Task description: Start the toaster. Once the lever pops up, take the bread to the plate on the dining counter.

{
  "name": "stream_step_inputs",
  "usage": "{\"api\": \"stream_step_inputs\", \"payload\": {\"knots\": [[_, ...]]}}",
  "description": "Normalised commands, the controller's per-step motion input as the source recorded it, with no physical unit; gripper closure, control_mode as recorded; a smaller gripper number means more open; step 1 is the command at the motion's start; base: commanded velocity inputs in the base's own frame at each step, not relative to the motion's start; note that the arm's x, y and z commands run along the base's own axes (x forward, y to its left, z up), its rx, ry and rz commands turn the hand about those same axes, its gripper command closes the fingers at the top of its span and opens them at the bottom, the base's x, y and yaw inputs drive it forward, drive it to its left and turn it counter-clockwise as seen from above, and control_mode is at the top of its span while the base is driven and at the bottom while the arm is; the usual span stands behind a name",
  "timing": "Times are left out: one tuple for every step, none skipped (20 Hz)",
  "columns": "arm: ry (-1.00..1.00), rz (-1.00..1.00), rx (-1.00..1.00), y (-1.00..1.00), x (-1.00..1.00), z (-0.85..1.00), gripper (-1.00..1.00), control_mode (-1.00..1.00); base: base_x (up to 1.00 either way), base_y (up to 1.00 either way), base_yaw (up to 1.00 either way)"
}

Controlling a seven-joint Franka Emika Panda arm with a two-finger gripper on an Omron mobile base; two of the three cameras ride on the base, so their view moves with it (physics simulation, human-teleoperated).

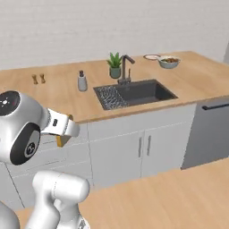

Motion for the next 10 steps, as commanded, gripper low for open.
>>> {"api": "stream_step_inputs", "payload": {"knots": [[0.00,0.00,0.00,0.00,0.00,0.00,1.00,1.00,-0.14,0.05,0.99],[0.00,0.00,0.00,0.00,0.00,0.00,1.00,1.00,-0.11,0.22,0.94],[0.00,0.00,0.00,0.00,0.00,0.00,1.00,1.00,-0.05,0.47,0.87],[0.00,0.00,0.00,0.00,0.00,0.00,1.00,1.00,0.00,0.64,0.80],[0.00,0.00,0.00,0.00,0.00,0.00,1.00,1.00,0.00,0.66,0.79],[0.00,0.00,0.00,0.00,0.00,0.00,1.00,1.00,0.00,0.63,0.77],[0.00,0.00,0.00,0.00,0.00,0.00,1.00,1.00,0.00,0.63,0.75],[0.00,0.00,0.00,0.00,0.00,0.00,1.00,1.00,0.00,0.65,0.73],[0.00,0.00,0.00,0.00,0.00,0.00,1.00,1.00,0.00,0.64,0.71],[0.00,0.00,0.00,0.00,0.00,0.00,1.00,1.00,0.00,0.63,0.67]]}}
